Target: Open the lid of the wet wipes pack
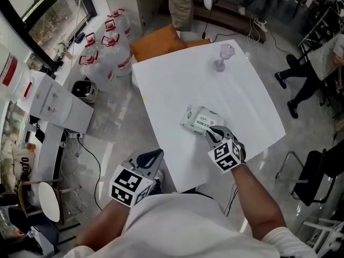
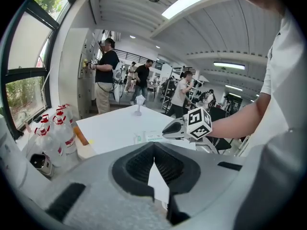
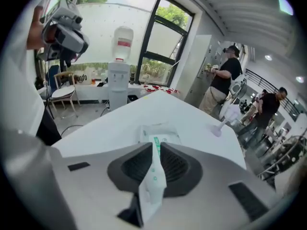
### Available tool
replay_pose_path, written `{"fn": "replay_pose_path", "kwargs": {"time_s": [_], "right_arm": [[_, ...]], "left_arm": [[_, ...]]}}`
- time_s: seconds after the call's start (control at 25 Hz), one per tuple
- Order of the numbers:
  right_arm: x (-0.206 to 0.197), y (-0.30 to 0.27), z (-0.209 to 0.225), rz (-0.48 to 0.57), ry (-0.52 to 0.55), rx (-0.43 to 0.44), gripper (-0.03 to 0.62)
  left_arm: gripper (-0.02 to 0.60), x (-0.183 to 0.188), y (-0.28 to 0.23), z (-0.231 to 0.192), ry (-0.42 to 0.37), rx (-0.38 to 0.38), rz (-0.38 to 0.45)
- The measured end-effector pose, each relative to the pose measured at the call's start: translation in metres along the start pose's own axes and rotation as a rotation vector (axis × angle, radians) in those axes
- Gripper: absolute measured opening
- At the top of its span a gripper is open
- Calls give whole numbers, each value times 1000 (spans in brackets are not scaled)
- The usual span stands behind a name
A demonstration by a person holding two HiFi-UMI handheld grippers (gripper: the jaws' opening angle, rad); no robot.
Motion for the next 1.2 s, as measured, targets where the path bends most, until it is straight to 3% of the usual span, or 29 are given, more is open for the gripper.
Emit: {"fn": "replay_pose_path", "kwargs": {"time_s": [0.28,0.68,0.88,1.04,1.2], "right_arm": [[-4,-36,-5,-73,141,61,63],[-6,-60,-9,-115,234,93,68],[-8,-65,-3,-132,199,78,140],[-7,-67,12,-134,132,117,195],[-7,-72,15,-141,139,174,196]], "left_arm": [[0,-6,7,-7,29,38,-2],[0,-14,11,-14,65,73,-8],[0,-16,11,-17,74,81,-11],[0,-14,9,-18,77,77,-14],[0,-13,6,-17,79,71,-18]]}}
Point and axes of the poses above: the fingertips, and each gripper's own axes: y backward along the fingers, z to its right, x out of its top, the point moved 10 cm from there along y, backward along the fingers, and after that the axes turned 8 degrees about y, right-handed, at the moved point
